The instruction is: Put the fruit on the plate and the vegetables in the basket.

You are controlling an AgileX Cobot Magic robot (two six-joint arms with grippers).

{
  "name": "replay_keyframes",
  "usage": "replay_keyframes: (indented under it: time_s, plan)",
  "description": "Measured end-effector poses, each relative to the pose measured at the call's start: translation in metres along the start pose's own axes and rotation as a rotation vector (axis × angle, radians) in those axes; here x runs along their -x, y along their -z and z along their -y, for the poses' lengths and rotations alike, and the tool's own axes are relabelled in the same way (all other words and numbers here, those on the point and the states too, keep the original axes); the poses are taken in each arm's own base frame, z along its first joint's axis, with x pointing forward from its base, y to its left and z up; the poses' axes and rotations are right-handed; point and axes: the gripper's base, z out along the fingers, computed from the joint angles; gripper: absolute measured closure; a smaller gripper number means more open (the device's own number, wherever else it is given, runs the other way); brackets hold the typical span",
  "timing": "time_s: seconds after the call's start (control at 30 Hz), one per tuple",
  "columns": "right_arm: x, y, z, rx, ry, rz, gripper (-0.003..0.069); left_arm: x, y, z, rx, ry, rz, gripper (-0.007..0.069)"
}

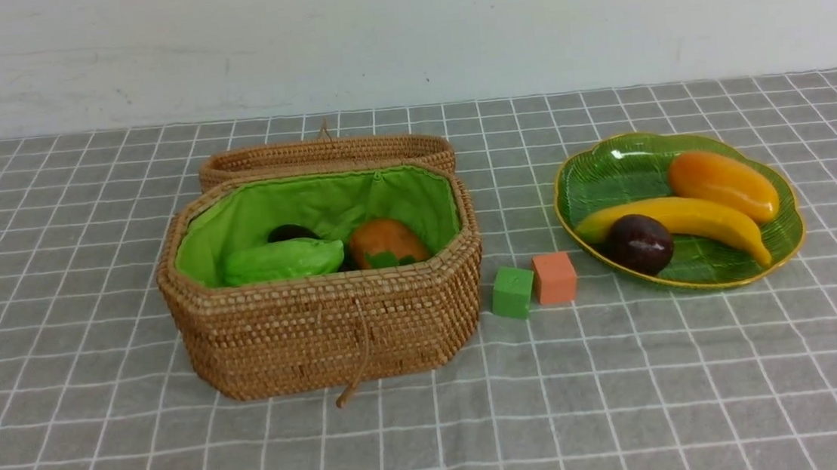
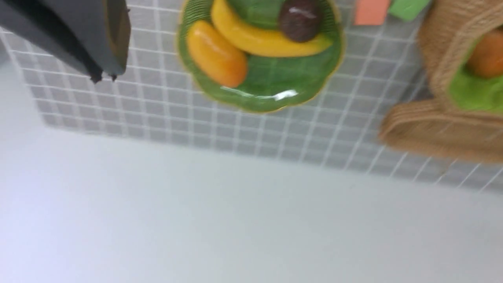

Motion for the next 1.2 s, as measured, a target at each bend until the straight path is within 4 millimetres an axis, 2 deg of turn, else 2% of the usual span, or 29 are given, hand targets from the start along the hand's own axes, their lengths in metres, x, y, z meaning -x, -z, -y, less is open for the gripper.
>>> replay_keyframes:
  time_s: [0.07, 0.13, 0.17, 0.2, 0.23, 0.27, 0.33, 0.37, 0.4, 0.43, 0.5, 0.6, 0.73, 1.2]
  plan:
    - [-0.031, 0.013, 0.003, -0.037, 0.016, 0.070, 0.0660, 0.000, 0.000, 0.000, 0.000, 0.000, 0.000, 0.0386]
    - [-0.075, 0.019, 0.002, -0.058, 0.060, 0.084, 0.0659, 0.000, 0.000, 0.000, 0.000, 0.000, 0.000, 0.0386]
    - [-0.078, 0.020, 0.002, -0.063, 0.072, 0.088, 0.0659, 0.000, 0.000, 0.000, 0.000, 0.000, 0.000, 0.0386]
    - [-0.103, 0.028, -0.001, -0.069, 0.115, 0.128, 0.0657, 0.000, 0.000, 0.000, 0.000, 0.000, 0.000, 0.0386]
    - [-0.110, 0.033, -0.002, -0.071, 0.125, 0.148, 0.0656, 0.000, 0.000, 0.000, 0.000, 0.000, 0.000, 0.0386]
    - [-0.143, 0.040, -0.006, -0.067, 0.152, 0.176, 0.0655, 0.000, 0.000, 0.000, 0.000, 0.000, 0.000, 0.0386]
    - [-0.175, 0.048, -0.009, -0.070, 0.110, 0.203, 0.0655, 0.000, 0.000, 0.000, 0.000, 0.000, 0.000, 0.0386]
    - [-0.179, 0.048, -0.010, -0.070, 0.096, 0.206, 0.0654, 0.000, 0.000, 0.000, 0.000, 0.000, 0.000, 0.0386]
    - [-0.202, 0.050, -0.011, -0.079, 0.044, 0.203, 0.0654, 0.000, 0.000, 0.000, 0.000, 0.000, 0.000, 0.0386]
    - [-0.209, 0.052, -0.012, -0.087, 0.018, 0.211, 0.0654, 0.000, 0.000, 0.000, 0.000, 0.000, 0.000, 0.0386]
    - [-0.248, 0.047, -0.014, -0.120, -0.074, 0.171, 0.0654, 0.000, 0.000, 0.000, 0.000, 0.000, 0.000, 0.0386]
    - [-0.279, 0.044, -0.011, -0.189, -0.137, 0.023, 0.0652, 0.000, 0.000, 0.000, 0.000, 0.000, 0.000, 0.0386]
    - [-0.287, 0.046, -0.008, -0.234, -0.125, -0.075, 0.0648, 0.000, 0.000, 0.000, 0.000, 0.000, 0.000, 0.0386]
    - [-0.286, 0.045, -0.010, -0.214, -0.187, -0.060, 0.0636, 0.000, 0.000, 0.000, 0.000, 0.000, 0.000, 0.0386]
